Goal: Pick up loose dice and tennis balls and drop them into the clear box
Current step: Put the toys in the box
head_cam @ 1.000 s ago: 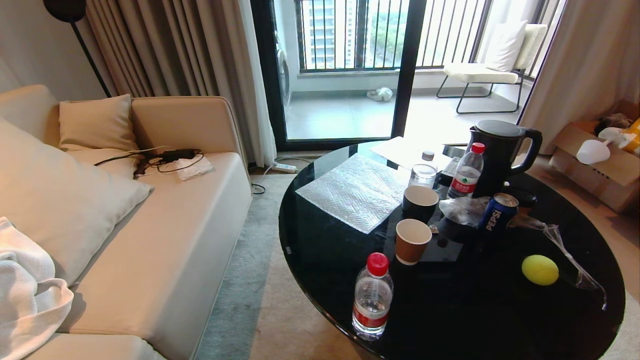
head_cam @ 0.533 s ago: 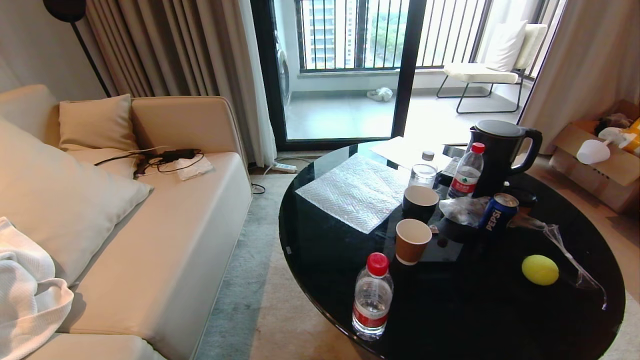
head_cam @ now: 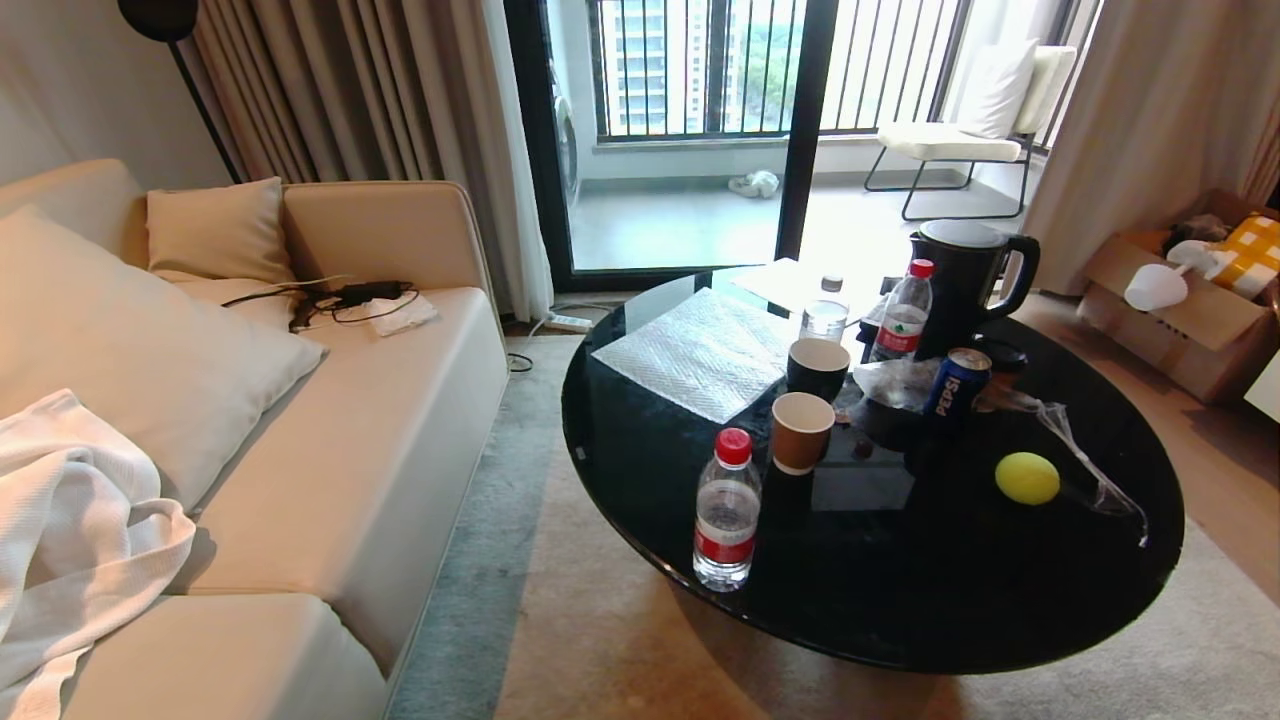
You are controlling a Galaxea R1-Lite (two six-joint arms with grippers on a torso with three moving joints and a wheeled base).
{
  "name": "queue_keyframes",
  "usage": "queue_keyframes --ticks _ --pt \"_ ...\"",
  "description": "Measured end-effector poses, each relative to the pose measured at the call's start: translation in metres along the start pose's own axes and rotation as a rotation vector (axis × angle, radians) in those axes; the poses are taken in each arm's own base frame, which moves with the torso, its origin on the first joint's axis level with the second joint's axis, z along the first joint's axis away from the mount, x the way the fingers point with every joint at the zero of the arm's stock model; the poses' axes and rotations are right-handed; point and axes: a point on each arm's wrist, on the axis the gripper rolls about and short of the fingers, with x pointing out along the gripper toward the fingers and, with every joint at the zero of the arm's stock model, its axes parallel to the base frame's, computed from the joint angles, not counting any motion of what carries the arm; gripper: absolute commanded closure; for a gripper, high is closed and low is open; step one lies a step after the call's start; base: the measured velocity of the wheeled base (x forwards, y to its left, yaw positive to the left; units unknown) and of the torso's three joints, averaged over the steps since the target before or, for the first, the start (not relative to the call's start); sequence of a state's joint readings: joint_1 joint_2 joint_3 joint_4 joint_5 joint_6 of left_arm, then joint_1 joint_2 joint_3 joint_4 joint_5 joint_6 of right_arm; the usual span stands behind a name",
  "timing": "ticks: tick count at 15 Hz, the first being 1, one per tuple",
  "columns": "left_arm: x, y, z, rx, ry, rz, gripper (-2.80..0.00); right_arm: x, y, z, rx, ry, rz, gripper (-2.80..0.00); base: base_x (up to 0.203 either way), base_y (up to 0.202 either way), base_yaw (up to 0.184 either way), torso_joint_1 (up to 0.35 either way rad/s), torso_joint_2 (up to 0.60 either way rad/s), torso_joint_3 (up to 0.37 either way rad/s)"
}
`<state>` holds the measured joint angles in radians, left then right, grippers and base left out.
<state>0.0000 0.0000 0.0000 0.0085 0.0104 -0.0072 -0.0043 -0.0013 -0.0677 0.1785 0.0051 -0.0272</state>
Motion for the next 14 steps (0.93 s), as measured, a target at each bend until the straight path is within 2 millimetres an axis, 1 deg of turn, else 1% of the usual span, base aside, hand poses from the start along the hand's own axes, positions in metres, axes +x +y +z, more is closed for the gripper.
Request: queue_keyframes --ticks 14 --pt "0.0000 0.0000 0.0000 0.000 0.000 0.000 0.00 0.0000 0.0000 0.0000 0.004 0.000 -0.001 0.00 -0.185 0.000 -0.002 0.003 0.00 0.002"
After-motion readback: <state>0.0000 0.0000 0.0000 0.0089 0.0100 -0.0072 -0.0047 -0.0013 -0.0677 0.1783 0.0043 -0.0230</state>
